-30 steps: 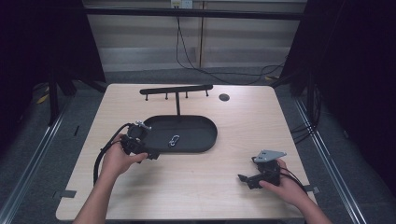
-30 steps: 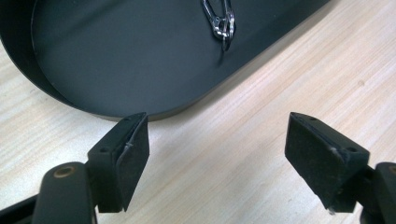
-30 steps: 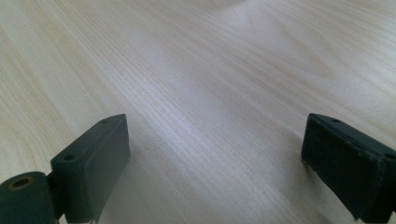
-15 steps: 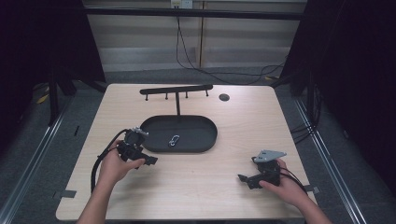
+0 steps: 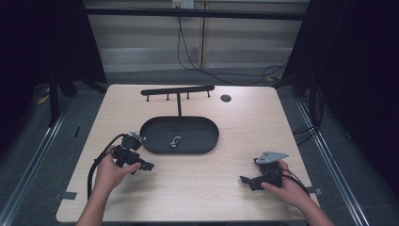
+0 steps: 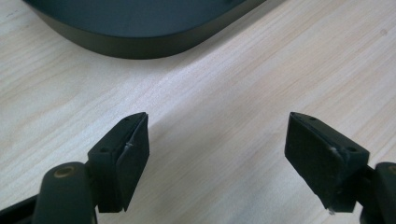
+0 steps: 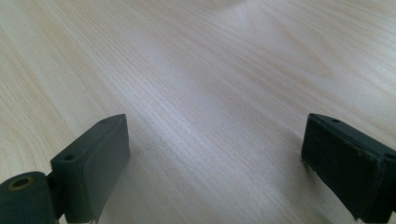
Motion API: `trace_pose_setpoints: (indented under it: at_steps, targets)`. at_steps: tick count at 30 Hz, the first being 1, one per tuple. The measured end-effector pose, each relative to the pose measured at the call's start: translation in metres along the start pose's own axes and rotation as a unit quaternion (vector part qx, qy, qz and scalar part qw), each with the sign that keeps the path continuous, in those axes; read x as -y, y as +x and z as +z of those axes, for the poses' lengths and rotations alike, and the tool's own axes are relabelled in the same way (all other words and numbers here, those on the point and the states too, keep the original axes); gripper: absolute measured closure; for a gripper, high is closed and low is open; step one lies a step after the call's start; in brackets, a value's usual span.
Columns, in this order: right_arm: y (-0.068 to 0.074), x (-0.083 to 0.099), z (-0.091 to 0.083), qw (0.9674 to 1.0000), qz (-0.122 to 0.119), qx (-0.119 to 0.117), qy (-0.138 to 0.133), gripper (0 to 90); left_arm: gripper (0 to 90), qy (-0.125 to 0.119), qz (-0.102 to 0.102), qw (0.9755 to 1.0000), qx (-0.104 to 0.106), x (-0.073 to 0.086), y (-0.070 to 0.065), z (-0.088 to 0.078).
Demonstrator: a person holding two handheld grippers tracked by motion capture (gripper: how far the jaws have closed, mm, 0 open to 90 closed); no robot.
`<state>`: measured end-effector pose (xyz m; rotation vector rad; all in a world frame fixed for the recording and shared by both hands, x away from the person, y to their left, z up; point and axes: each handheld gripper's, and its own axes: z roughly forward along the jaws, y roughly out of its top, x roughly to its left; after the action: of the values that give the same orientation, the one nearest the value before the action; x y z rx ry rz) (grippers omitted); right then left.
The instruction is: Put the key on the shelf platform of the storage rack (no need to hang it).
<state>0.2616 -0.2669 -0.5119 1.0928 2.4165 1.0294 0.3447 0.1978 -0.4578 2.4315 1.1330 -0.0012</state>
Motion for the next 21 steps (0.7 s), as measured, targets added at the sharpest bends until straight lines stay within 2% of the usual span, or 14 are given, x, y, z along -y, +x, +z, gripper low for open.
trace_pose_setpoints:
  at_steps: [12, 21]
  targets:
    - [0.001, 0.0, 0.0, 1.0, 0.004, 0.001, 0.002, 7.2, 20.1, -0.004, -0.006, 1.0, -0.003, 0.015, 0.006, -0.005]
    - [0.001, 0.0, 0.0, 1.0, 0.004, 0.001, 0.002, 7.2, 19.2, -0.009, 0.002, 1.0, -0.002, 0.024, 0.009, -0.006]
